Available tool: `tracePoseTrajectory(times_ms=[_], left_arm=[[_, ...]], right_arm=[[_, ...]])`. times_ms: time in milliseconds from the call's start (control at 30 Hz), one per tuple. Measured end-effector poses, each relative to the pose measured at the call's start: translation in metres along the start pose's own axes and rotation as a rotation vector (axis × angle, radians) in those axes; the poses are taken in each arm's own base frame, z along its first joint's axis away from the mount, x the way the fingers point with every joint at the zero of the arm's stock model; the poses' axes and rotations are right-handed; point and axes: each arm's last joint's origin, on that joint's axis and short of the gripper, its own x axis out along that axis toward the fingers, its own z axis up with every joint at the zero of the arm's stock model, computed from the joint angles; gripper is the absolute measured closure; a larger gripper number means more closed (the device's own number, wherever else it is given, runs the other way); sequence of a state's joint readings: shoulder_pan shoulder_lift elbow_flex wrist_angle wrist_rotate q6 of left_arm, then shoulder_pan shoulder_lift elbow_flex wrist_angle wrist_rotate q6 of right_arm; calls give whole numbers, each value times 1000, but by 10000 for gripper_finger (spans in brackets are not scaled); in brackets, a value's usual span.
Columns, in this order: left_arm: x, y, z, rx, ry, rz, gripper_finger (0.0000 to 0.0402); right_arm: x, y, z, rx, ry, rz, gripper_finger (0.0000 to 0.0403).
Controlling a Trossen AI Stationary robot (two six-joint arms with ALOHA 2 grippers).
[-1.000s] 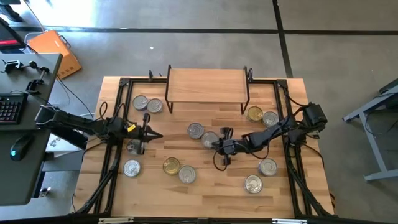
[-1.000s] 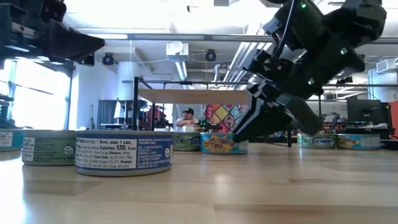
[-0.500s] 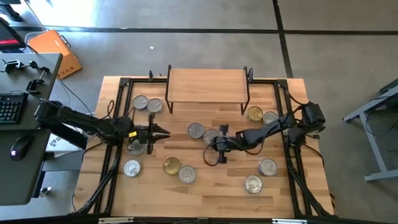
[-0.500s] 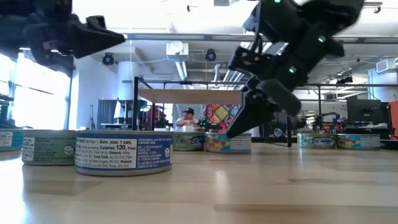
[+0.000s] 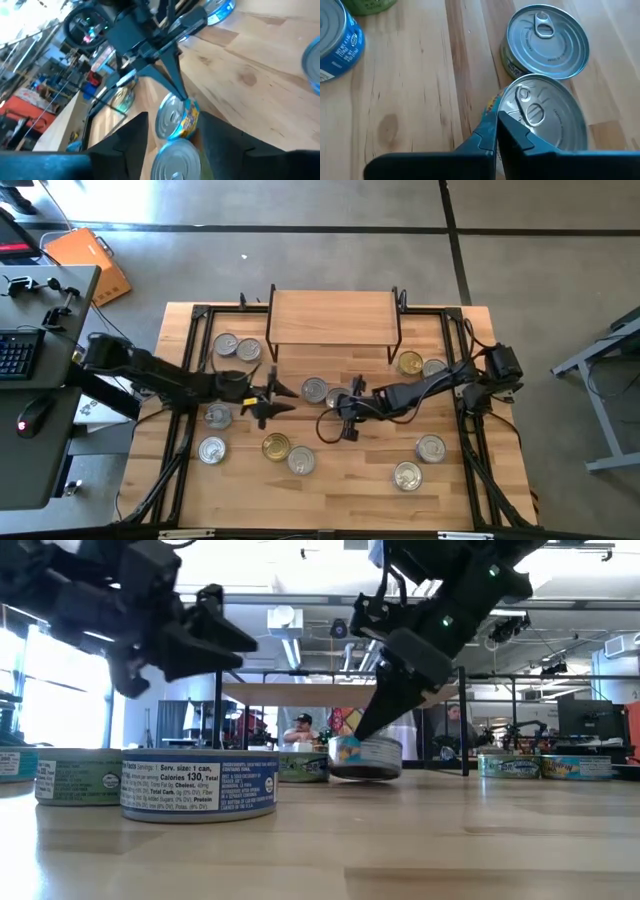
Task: Stack canned seafood by type on shelf
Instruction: Put the yellow tuna can on the shelf
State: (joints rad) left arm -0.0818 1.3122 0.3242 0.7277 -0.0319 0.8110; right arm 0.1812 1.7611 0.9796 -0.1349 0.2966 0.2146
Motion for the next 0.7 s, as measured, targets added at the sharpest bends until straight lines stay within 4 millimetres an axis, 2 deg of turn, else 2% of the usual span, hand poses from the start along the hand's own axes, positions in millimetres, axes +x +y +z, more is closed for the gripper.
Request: tracePoseTrajectory(times_ms=[300,500,700], left_arm=[[50,4,-3,54,-20,-98,190],[76,9,-10,64,0,-138,183],[85,8,-23,54,46,-149,183]], right_arm=[[10,-1,-22,118,-182,66,402],[9,-4,-12,147,-252,90,402],[1,-9,-4,198,-278,111,402]])
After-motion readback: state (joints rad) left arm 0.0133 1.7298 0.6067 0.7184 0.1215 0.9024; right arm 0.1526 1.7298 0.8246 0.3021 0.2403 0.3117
